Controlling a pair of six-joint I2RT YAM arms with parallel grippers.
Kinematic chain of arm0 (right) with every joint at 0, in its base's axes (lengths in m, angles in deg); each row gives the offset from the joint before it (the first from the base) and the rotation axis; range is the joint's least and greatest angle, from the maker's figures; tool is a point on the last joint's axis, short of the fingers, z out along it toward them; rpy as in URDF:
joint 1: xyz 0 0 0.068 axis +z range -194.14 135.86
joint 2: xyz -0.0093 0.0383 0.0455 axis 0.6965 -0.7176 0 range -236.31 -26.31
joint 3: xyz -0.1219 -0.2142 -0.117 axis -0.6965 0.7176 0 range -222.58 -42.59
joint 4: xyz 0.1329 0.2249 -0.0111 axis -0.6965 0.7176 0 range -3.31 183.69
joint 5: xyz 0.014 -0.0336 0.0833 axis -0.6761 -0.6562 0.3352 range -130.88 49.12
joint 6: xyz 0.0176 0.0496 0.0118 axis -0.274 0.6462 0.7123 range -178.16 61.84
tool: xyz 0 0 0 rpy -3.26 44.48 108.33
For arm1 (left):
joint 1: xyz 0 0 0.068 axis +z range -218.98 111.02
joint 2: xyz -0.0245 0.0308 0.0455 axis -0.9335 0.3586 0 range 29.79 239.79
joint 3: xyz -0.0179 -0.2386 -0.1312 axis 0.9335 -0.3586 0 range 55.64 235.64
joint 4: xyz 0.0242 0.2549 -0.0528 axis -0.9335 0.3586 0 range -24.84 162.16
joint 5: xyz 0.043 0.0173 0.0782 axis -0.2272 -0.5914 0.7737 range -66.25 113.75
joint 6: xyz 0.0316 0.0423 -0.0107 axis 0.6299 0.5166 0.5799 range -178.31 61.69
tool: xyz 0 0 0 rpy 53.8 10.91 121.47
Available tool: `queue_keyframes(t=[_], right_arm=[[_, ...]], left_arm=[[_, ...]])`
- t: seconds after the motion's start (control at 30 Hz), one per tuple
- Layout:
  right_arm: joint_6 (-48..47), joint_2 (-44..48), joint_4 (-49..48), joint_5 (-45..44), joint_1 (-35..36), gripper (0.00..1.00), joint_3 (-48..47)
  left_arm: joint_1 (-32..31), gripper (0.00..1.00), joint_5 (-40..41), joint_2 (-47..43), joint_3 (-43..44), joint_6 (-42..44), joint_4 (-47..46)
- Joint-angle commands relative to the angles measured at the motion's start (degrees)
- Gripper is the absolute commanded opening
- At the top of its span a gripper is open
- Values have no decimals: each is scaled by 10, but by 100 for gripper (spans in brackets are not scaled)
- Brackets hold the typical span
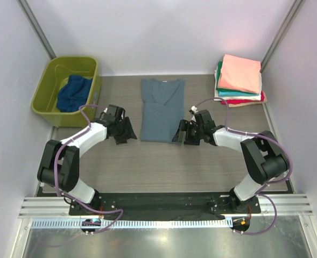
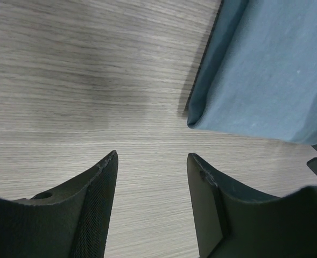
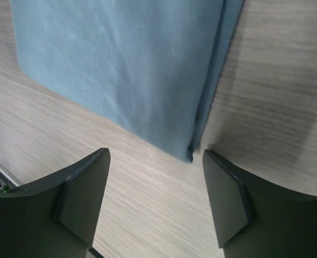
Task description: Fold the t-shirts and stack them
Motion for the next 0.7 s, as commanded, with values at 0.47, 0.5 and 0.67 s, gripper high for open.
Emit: queue_keyframes(t=[0.47,0.5,0.67], right_arm=[[1,-67,-91,11,-13,48,47],[1,-67,-91,11,-15,48,49],[-2,-65,-88,14,-19,50,55]], left_arm=[[-4,57,-94,34,-55,-41,-194],[-4,57,-94,37,-59,-42,-203],[-4,56,-102,52,-66,-46,-221]])
